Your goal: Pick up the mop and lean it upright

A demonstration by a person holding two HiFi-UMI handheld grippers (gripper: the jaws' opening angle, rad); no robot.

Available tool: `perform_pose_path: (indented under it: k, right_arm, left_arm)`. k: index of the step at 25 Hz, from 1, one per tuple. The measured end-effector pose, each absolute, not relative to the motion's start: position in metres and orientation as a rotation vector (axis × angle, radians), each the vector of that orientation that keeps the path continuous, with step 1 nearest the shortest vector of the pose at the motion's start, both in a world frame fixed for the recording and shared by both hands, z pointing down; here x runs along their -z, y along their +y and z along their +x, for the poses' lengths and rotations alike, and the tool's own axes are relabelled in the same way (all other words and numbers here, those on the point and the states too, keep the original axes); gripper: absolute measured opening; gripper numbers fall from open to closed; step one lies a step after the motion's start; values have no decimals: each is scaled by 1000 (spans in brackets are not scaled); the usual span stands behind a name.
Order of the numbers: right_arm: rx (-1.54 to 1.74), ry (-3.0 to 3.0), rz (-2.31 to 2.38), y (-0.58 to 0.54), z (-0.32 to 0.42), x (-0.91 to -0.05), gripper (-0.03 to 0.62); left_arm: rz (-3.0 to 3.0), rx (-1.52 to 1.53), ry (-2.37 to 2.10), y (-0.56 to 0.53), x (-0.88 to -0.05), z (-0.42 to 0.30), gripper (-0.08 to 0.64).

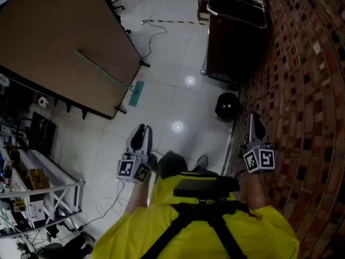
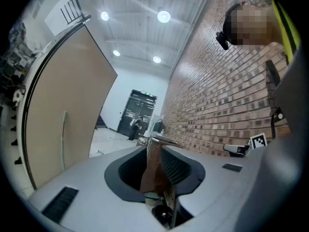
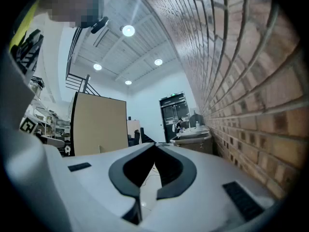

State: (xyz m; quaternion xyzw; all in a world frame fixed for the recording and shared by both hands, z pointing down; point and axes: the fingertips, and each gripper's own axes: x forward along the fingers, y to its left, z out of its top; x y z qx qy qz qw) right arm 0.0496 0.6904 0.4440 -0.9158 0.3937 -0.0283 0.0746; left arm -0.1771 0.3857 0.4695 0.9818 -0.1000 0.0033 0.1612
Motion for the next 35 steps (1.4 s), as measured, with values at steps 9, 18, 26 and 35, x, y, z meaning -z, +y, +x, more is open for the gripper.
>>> perform_pose_path:
  k: [9,18,26,35]
  right_arm:
    - [221,1366,-2703,533,150,-482,8]
    - [202,1882,-2446,240,203,-450,41]
    - [305,2298,-2115,20,150,-471,101]
    - [399,2614,-1886,-250,114,-535,155]
  left_arm:
    - [2818,14,-570,221,-486,-107,95]
    - [2787,100,-935,27,-457,-101,95]
    - [2634,44,-1243,-76,-478,-135,95]
    - [2437,62,-1572,-194,-499,-160,95]
